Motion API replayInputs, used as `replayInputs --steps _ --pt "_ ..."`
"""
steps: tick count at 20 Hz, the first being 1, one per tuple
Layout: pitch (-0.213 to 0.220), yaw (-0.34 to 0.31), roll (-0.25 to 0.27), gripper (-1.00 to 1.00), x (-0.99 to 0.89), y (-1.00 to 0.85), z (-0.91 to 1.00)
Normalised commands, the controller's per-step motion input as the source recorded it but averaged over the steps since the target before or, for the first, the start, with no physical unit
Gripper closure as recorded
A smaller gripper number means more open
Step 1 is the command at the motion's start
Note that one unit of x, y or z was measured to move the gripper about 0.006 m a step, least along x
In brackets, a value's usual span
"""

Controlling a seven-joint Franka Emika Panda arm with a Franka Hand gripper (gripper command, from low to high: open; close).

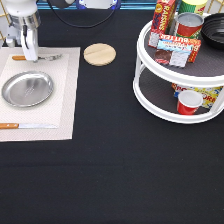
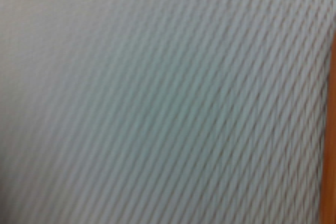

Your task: Arrange plate and fork

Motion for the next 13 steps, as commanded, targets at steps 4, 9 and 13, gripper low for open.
replayInputs --steps 4,9,13 --pt "0.021 0.051 -0.02 -1.0 0.03 0.85 0.97" --pt "0.03 0.019 -0.037 -1.0 0.04 0.43 0.38" --pt "0.0 0.0 0.0 -1.0 0.0 0.0 0.0"
